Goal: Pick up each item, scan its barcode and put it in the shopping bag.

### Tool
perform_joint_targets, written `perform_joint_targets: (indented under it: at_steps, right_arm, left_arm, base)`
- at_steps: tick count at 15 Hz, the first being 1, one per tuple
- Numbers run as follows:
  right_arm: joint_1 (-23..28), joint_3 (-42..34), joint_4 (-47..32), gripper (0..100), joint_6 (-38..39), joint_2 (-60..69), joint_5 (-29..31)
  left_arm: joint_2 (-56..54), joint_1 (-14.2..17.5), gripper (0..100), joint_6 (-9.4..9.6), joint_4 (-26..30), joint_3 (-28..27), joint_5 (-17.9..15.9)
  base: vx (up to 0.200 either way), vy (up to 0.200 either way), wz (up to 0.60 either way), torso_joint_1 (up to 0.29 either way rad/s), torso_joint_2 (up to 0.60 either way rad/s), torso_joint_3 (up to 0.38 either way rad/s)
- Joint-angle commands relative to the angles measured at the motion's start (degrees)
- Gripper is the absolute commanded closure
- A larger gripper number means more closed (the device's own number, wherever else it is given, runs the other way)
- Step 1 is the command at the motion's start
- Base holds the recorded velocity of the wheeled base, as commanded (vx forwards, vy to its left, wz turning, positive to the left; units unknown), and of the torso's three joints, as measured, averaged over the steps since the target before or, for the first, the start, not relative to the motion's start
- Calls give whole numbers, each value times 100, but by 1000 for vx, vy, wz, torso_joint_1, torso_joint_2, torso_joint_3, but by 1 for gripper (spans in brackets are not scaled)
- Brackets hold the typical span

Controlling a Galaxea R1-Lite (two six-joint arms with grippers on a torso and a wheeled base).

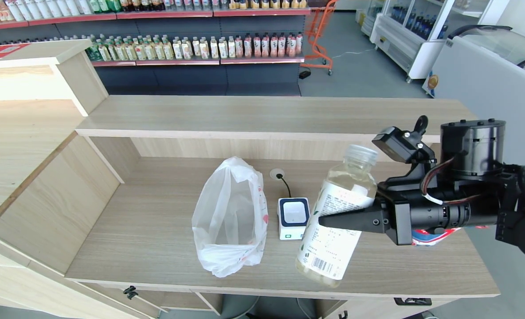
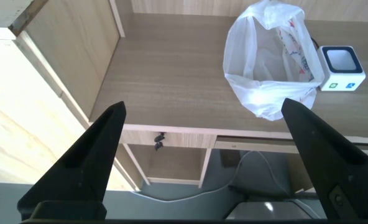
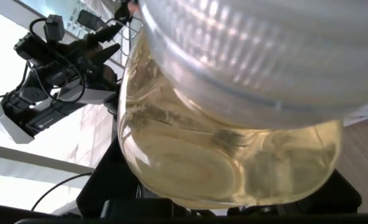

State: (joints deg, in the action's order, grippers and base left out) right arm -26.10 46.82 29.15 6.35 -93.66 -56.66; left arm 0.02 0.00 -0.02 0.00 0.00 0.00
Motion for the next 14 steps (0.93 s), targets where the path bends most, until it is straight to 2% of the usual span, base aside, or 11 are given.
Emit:
perform_joint_targets:
  at_steps: [1, 7, 9, 10, 11, 14]
  right_arm:
    - [-18, 11, 3, 100, -2, -47, -3]
    - [-9, -15, 12, 100, -37, -47, 24]
    - [158, -7, 56, 100, -459, -56, 164]
    - [325, -24, 65, 100, -890, -117, 358]
    - [720, -7, 74, 100, -2068, -460, 692]
    - [1503, 415, 355, 100, -4291, -1497, 1333]
  left_arm:
    - [-2, 0, 0, 2, 0, 0, 0]
    - [-2, 0, 0, 2, 0, 0, 0]
    - [-2, 0, 0, -6, 0, 0, 0]
    - [-2, 0, 0, 2, 0, 0, 0]
    - [-2, 0, 0, 2, 0, 0, 0]
    - [-2, 0, 0, 2, 0, 0, 0]
  base:
    - [0, 0, 0, 0, 0, 0]
    - [0, 0, 0, 0, 0, 0]
    - [0, 0, 0, 0, 0, 0]
    - [0, 0, 0, 0, 0, 0]
    - [0, 0, 0, 0, 0, 0]
    - [0, 0, 0, 0, 0, 0]
